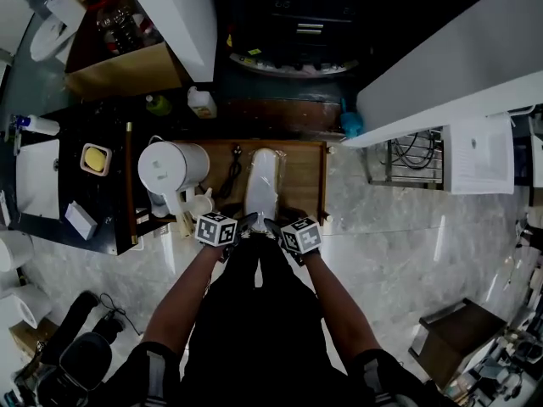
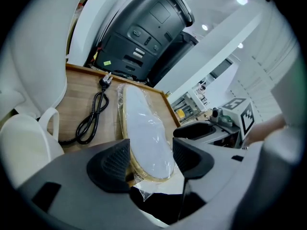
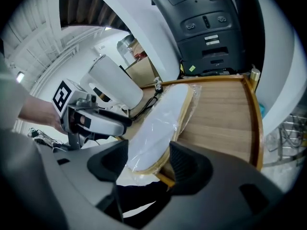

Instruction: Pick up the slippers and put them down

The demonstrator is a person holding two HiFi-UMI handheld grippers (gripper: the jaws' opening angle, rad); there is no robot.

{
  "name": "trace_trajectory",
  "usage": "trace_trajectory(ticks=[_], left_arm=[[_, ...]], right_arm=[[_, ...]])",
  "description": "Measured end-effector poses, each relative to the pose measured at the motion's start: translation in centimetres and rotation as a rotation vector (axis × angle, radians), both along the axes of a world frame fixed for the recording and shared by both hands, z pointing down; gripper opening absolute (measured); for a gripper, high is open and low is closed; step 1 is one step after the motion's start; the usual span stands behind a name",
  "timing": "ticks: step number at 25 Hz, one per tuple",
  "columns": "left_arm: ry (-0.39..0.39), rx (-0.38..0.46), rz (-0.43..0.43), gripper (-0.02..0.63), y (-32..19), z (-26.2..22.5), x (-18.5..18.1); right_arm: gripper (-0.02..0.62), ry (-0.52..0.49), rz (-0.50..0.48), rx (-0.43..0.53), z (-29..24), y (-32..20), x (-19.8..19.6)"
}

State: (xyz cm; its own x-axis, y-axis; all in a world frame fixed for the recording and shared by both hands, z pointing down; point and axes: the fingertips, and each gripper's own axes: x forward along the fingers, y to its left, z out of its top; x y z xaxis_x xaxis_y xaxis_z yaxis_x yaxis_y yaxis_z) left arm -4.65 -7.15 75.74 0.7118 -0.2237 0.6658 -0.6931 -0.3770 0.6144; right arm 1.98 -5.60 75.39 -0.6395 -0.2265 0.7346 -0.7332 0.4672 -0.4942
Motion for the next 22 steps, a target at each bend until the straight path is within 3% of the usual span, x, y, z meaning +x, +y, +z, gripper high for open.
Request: trace_trajectory(ticks=[6, 12, 15, 22], left_arm=[[0.031, 0.049, -0.001, 0.272, -0.3, -2.6, 0.5], [0.073, 0.110, -0.006, 0.270, -0.9, -5.5, 0.9], [0.101, 0.136, -0.016, 0.266, -1.2, -7.2, 1.0], [0.208, 0.202, -0.072, 0.165, -1.5, -12.2, 1.4]], right_arm=[[0.269, -0.034, -0.013, 0.016, -1.7, 0.4, -0.2], [0.126, -0.062, 0.006, 0.062, -3.6, -0.4, 1.1], [0.088, -0.085, -0.011, 0.085, -5.4, -0.6, 1.1], [0.019, -0.131, -0.018, 0.138, -8.8, 0.2, 1.5]])
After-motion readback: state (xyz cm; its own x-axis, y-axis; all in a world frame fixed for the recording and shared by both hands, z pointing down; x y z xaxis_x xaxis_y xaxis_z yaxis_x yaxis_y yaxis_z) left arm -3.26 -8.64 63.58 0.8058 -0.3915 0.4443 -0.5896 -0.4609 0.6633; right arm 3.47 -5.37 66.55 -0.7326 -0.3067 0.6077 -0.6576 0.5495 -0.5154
